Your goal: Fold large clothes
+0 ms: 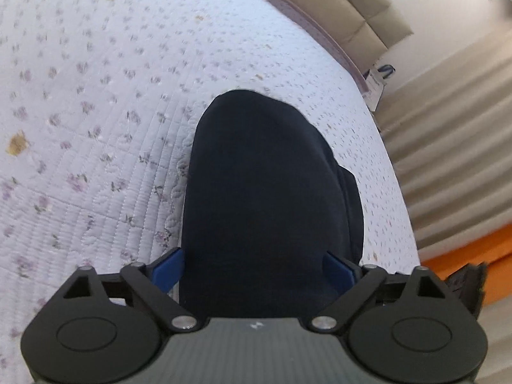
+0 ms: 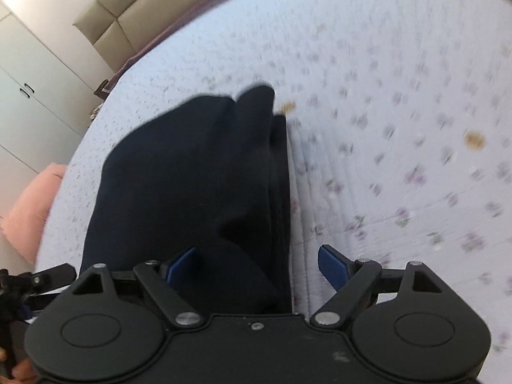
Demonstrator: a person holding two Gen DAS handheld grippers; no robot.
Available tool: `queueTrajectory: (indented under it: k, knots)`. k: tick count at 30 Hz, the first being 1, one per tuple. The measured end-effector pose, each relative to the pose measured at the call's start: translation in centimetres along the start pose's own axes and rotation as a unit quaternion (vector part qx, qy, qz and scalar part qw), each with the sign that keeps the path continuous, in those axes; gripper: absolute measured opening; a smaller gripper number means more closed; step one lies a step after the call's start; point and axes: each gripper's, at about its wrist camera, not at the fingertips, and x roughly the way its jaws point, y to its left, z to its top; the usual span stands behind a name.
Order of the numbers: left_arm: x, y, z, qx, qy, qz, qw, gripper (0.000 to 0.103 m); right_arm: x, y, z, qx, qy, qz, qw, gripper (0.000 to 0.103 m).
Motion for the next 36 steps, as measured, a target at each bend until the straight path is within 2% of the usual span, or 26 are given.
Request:
queueTrajectory:
  k: [1, 4, 6, 8, 10, 12, 13, 15, 16, 19, 22, 25, 32, 36]
  knots:
    - [0.7, 0.7, 0.1, -0.016, 0.008, -0.009, 0.9998, 0.097, 0.7, -0.5, 0.0, 0.011, 0.013, 0.016, 1.000, 0.103]
    - [3.2, 3.1, 0.2, -0.079, 0.053, -0.038, 0.9948, 0.094, 1.4, -1.2, 0.1, 0.007, 0.008, 0.051, 0.999, 0.103]
    - [3.9, 4.1, 0.1, -0.100, 0.047, -0.071, 0.9913, 0.095, 1.6, -1.0, 0.1, -0.003, 0.011, 0.061, 0.998, 0.102]
    - [4.5, 4.2, 0.3, -0.107, 0.045, -0.083, 0.9897, 0.095, 2.0, -0.5, 0.1, -0.007, 0.021, 0.082, 0.996, 0.091]
    - [4.9, 3.9, 0.5, -0.106, 0.044, -0.083, 0.9900, 0.090, 2.3, 0.0, -0.2, -0.008, 0.015, 0.088, 0.996, 0.084]
    - [4.8, 3.5, 0.6, -0.095, 0.037, -0.073, 0.9921, 0.075, 2.3, 0.4, -0.8, -0.006, 0.000, 0.082, 0.997, 0.074]
    - [4.6, 3.4, 0.5, -0.091, 0.034, -0.075, 0.9925, 0.072, 2.1, 0.6, -1.1, -0.004, -0.005, 0.080, 0.997, 0.067]
    - [3.9, 3.2, 0.3, -0.077, 0.023, -0.084, 0.9932, 0.059, 1.4, 1.5, -1.4, -0.013, -0.016, 0.076, 0.997, 0.057]
    - [3.2, 3.1, 0.2, -0.070, 0.015, -0.096, 0.9928, 0.056, 1.0, 1.9, -1.4, -0.019, -0.020, 0.074, 0.997, 0.053]
    - [0.8, 2.1, 0.0, -0.040, -0.004, -0.138, 0.9896, 0.053, -0.7, 3.9, -1.5, -0.030, -0.030, 0.088, 0.995, 0.049]
    - [-2.9, 1.0, -0.3, 0.000, -0.020, -0.157, 0.9874, 0.053, -3.2, 6.6, -2.1, -0.053, -0.042, 0.092, 0.993, 0.049]
    - [-7.8, 1.5, -1.2, 0.008, -0.027, -0.169, 0.9853, 0.053, -6.1, 9.5, -3.8, -0.057, -0.052, 0.111, 0.991, 0.049]
    - [-19.7, 4.4, -4.2, 0.015, -0.017, -0.138, 0.9902, 0.054, -10.1, 17.3, -10.8, -0.069, -0.037, 0.139, 0.987, 0.049]
    - [-24.5, 6.5, -6.3, 0.031, -0.004, -0.114, 0.9930, 0.054, -10.6, 20.5, -15.6, -0.062, -0.017, 0.141, 0.988, 0.049]
